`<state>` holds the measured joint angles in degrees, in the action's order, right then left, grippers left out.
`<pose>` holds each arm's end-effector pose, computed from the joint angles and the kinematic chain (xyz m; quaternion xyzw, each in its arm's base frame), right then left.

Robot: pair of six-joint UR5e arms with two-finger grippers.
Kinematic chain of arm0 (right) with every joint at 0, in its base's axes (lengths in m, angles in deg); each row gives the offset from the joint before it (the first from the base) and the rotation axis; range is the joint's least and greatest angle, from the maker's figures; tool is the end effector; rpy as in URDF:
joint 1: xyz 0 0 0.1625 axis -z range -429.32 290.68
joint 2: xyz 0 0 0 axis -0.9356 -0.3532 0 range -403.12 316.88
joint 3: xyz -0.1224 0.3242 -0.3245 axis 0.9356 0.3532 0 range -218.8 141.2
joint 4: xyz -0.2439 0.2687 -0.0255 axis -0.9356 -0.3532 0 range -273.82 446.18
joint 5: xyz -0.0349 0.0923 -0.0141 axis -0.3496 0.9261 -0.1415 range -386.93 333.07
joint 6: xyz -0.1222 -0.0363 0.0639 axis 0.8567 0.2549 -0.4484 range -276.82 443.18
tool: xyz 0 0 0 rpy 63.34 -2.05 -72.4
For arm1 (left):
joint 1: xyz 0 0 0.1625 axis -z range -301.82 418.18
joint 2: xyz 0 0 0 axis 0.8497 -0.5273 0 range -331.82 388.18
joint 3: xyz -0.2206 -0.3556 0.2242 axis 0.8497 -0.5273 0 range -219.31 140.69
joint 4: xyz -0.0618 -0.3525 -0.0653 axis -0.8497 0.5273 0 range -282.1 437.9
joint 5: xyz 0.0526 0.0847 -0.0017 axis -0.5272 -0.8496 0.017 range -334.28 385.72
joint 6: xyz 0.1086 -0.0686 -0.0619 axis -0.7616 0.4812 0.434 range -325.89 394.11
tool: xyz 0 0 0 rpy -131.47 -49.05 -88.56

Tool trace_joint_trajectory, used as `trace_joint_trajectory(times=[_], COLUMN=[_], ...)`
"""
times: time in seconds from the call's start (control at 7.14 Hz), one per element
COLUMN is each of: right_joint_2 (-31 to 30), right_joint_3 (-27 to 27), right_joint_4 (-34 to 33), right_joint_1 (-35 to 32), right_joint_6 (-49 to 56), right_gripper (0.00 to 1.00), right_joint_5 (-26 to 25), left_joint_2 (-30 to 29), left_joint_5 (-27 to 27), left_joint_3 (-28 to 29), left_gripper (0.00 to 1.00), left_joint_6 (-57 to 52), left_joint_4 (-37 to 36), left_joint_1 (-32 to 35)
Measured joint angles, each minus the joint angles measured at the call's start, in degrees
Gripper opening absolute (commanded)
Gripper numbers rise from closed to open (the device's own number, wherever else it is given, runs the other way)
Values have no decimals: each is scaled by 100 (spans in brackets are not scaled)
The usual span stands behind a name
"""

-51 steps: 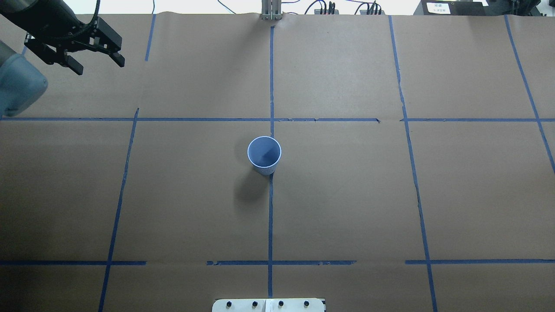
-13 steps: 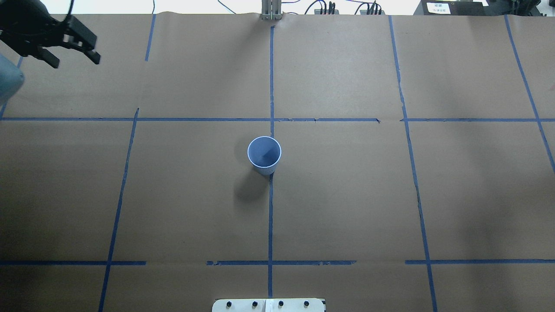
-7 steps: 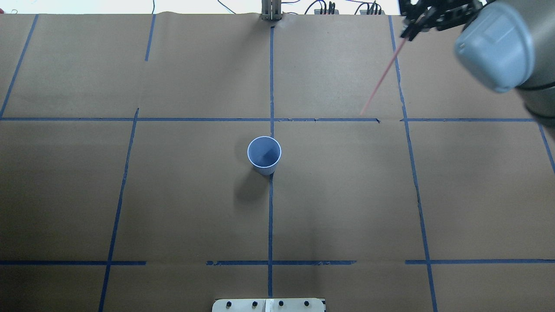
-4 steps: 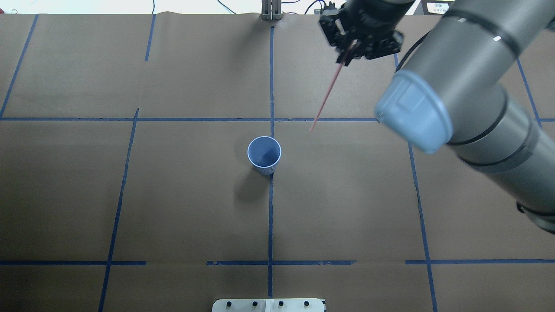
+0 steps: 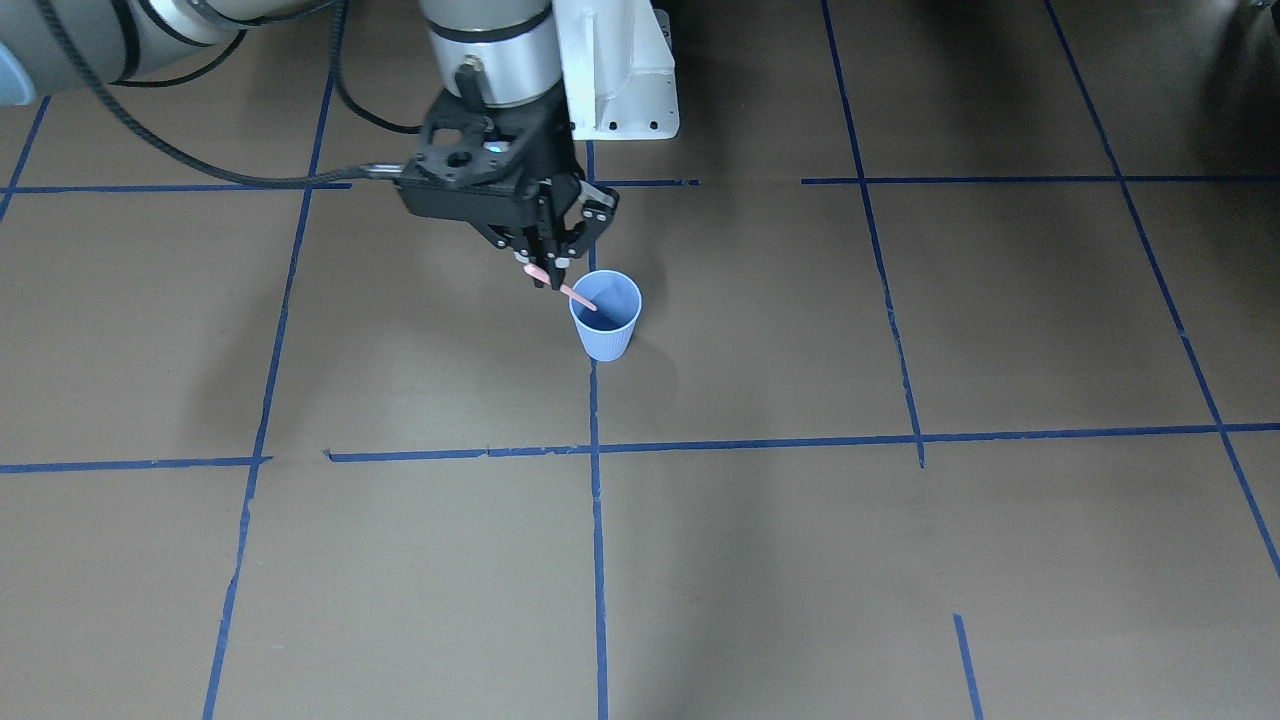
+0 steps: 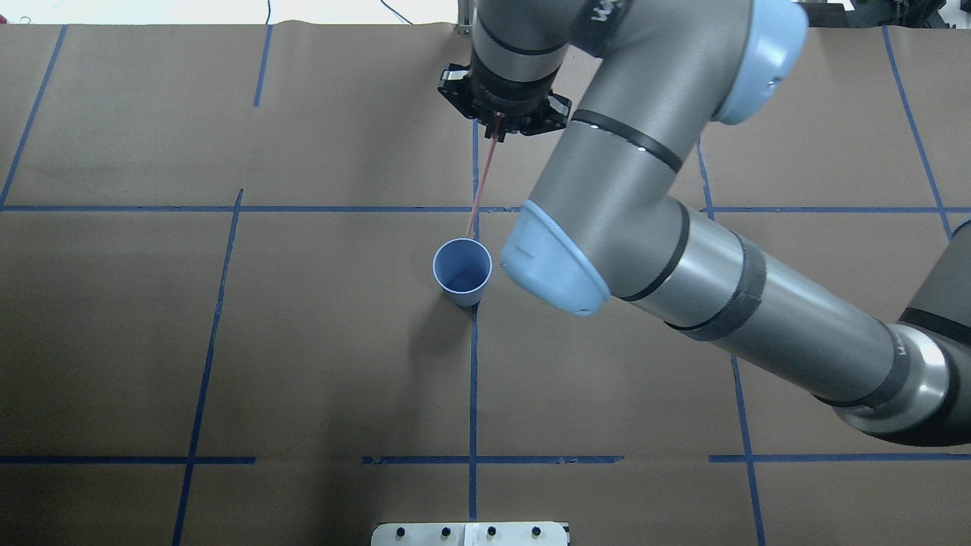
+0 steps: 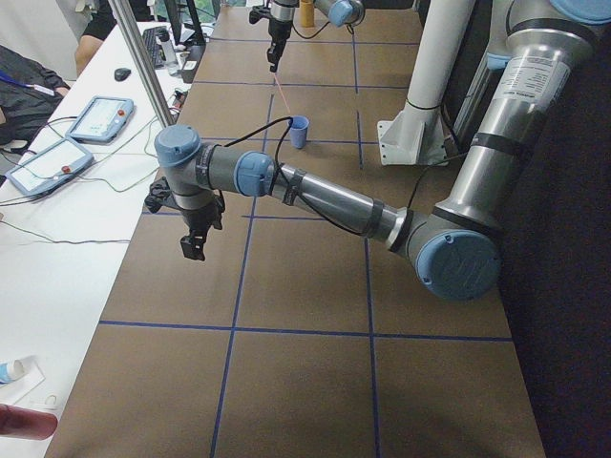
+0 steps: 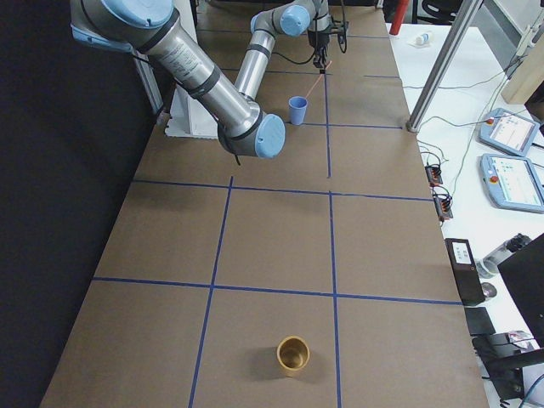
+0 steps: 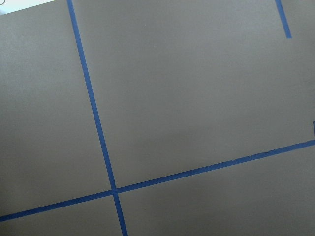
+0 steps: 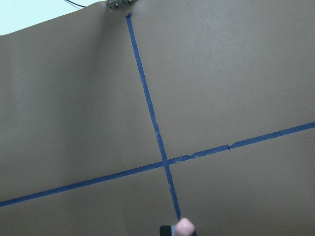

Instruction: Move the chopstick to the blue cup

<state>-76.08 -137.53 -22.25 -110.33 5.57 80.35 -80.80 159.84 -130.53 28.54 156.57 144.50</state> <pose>-0.4722 -0.5313 0.1311 0.0554 -0.4164 0.1654 0.8923 0.0035 -0.5874 0.5803 0.0779 0.3732 0.1034 0.9187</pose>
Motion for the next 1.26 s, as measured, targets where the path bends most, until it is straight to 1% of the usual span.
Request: trace_joint_trajectory(times=[0.28, 0.42, 0.56, 0.7, 1.26], right_joint_2=[62, 53, 41, 33, 9], right_joint_3=[165, 207, 223, 228, 160], right_joint_4=[19, 18, 11, 8, 6], right_joint_1=[176, 266, 335, 371, 425], right_joint_6=[-22, -23, -22, -22, 6], right_gripper=[0, 5, 75, 100, 100], right_joint_5=[-107, -164, -209, -232, -328], left_joint_2=[0, 0, 0, -1, -38], left_joint_5=[3, 7, 7, 4, 9], left_joint_3=[33, 36, 40, 41, 43], left_gripper=[100, 100, 100, 100, 100], left_joint_6=[-9, -8, -6, -6, 0], left_joint_4=[7, 7, 8, 8, -34], left_joint_1=[0, -1, -1, -1, -1])
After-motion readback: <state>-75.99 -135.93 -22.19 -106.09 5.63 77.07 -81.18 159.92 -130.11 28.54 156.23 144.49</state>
